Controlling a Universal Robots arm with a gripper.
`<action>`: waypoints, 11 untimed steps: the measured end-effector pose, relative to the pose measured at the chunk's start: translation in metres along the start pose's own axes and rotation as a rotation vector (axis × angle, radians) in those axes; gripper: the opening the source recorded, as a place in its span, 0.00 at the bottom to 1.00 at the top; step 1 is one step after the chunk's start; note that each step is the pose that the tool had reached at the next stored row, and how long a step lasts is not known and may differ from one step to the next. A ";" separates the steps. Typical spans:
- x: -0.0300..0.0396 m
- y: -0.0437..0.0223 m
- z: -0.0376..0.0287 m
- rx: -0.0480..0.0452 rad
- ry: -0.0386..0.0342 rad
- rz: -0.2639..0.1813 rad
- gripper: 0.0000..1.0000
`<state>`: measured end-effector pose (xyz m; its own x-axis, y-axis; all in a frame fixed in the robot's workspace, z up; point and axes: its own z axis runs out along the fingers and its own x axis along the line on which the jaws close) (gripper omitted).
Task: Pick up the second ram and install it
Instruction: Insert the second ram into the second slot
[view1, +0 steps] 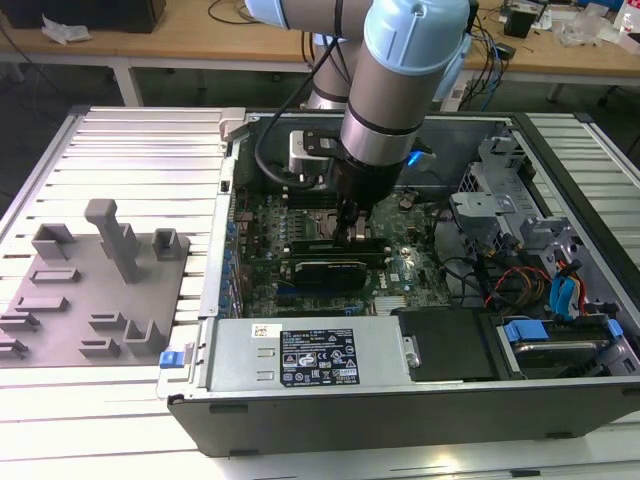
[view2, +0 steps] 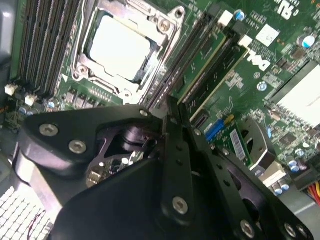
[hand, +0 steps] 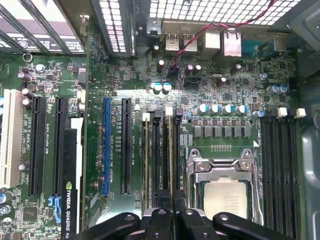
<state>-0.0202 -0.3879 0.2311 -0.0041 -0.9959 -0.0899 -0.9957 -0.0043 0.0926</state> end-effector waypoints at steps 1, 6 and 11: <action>0.0000 0.0000 0.0000 0.0000 0.0000 0.000 0.13; 0.0001 0.0017 0.0004 -0.0001 0.0002 0.000 0.13; 0.0001 0.0017 0.0009 0.0008 -0.0009 0.011 0.13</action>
<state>-0.0220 -0.3879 0.2303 -0.0154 -0.9958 -0.0897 -0.9957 0.0071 0.0928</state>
